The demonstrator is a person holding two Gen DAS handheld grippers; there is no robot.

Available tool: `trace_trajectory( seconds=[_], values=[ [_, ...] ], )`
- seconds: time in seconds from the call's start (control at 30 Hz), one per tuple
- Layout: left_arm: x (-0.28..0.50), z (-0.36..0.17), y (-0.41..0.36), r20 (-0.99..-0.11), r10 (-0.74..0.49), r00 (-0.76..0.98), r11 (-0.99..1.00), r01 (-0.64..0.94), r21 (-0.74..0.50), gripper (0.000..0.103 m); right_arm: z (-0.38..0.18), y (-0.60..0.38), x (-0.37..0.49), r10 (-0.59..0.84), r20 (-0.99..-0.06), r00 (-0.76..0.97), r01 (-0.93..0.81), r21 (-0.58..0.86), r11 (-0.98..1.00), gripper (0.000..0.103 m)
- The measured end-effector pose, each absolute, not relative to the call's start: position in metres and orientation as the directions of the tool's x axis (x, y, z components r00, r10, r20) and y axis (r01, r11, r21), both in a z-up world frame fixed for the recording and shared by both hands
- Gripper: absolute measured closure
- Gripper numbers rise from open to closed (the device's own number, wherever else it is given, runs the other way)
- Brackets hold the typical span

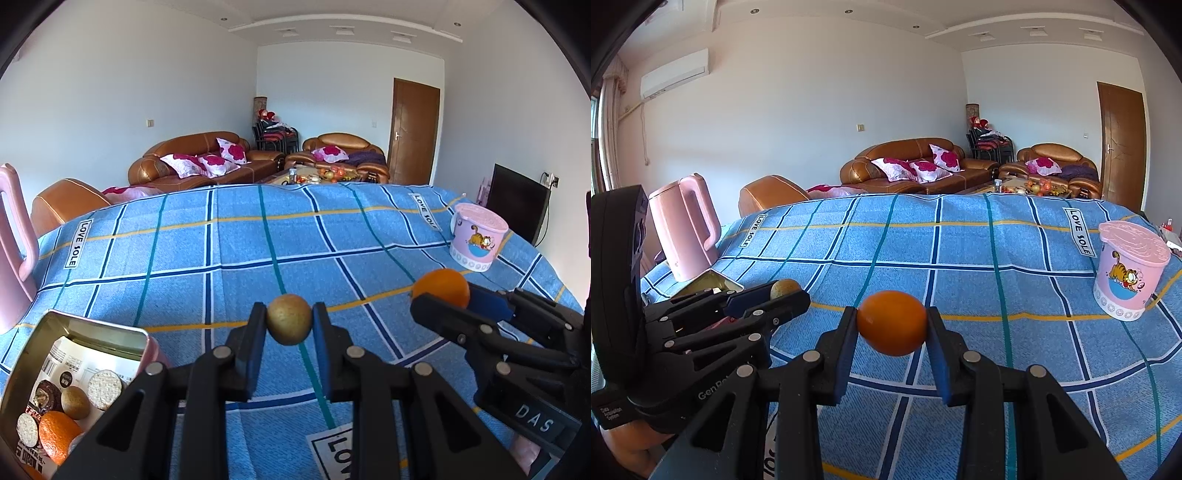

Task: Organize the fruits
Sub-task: 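Lift and hold the small fruit in the left tool while the right tool holds the orange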

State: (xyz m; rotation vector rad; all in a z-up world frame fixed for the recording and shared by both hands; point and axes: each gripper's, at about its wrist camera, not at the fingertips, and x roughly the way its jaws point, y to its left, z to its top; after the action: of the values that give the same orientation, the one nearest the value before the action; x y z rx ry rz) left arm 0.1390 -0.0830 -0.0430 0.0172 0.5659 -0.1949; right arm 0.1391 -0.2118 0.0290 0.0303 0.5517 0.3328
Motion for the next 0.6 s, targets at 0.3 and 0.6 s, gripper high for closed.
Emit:
trace_trajectory(
  seconds=[0.3, 0.6],
  values=[
    [0.1325, -0.04, -0.0815, -0.507, -0.178, 0.843, 0.982, 0.185, -0.037, 0.077, 0.0311, -0.2122, 0.1347, 0.32, -0.486, 0.814, -0.304, 0.113, 0.946, 0.065],
    [0.1289, -0.0389, -0.08, -0.489, -0.175, 0.854, 0.983, 0.181, -0.036, 0.077, 0.0329, -0.2139, 0.1309, 0.318, -0.466, 0.826, -0.304, 0.108, 0.947, 0.065]
  ],
)
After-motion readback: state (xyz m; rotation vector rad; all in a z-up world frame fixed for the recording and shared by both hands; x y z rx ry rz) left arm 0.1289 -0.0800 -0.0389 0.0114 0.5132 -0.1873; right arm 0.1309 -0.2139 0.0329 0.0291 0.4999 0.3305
